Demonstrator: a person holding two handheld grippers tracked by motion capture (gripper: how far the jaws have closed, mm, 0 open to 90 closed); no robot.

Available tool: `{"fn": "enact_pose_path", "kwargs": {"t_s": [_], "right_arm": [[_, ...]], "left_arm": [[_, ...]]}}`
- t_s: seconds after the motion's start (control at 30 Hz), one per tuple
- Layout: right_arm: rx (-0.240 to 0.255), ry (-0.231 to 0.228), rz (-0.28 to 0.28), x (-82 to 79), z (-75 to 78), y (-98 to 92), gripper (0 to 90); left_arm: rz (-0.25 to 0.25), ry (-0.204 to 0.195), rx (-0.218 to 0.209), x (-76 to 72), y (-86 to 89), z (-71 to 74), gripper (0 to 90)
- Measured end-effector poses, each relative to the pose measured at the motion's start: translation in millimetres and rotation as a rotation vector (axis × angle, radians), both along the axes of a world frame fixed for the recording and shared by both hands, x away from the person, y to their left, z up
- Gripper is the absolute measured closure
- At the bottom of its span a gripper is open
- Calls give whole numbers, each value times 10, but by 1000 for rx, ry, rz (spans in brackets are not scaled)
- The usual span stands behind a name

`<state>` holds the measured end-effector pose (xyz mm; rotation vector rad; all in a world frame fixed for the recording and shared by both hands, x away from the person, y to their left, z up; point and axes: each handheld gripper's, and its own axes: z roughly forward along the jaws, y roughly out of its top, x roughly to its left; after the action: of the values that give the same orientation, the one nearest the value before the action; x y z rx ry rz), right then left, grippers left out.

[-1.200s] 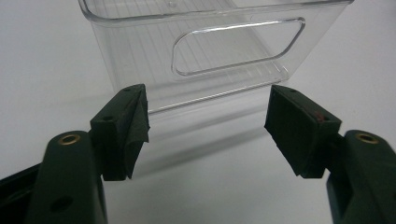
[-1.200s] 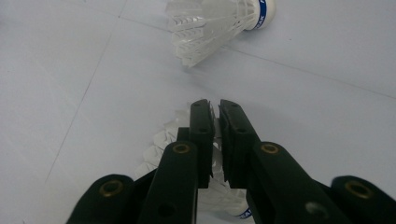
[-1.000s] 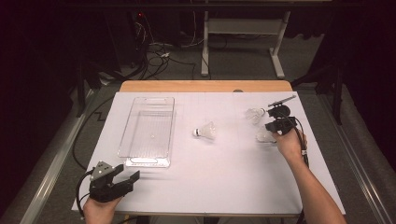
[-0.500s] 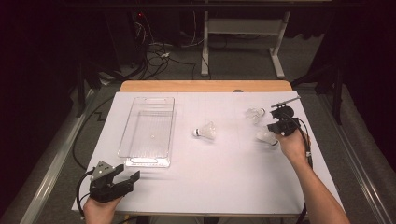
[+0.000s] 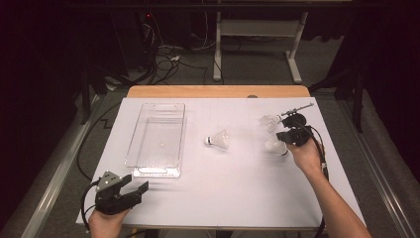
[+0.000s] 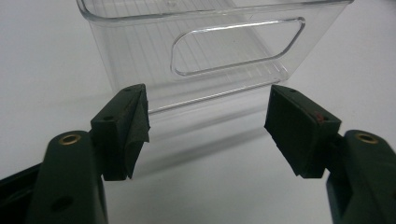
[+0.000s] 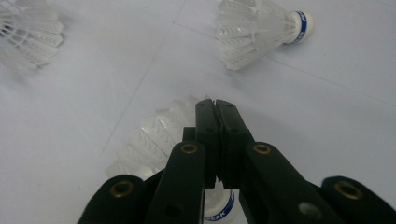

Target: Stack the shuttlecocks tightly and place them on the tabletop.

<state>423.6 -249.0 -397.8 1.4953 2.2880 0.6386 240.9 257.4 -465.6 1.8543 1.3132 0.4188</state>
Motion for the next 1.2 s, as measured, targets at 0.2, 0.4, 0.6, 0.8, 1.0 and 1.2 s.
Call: {"fn": "enact_pose_path", "kwargs": {"t_s": [0.2,0.4,0.6,0.8,1.0,1.2], "right_arm": [[23,-8,42,-47,17,93,895],[63,-15,77,-106,31,188,896],[83,-15,126,-163,18,327,896],[103,-17,165,-208,-3,466,896],[121,-21,210,-245,-18,618,895],[143,-19,235,-268,-33,748,895]], "left_arm": [[0,-2,-3,-2,1,0,314],[0,-2,-7,-3,2,1,314],[1,-1,-9,-1,2,-1,314],[0,1,-9,3,2,-2,314],[1,1,-11,3,4,-3,314],[-1,3,-13,1,6,-2,314]]}}
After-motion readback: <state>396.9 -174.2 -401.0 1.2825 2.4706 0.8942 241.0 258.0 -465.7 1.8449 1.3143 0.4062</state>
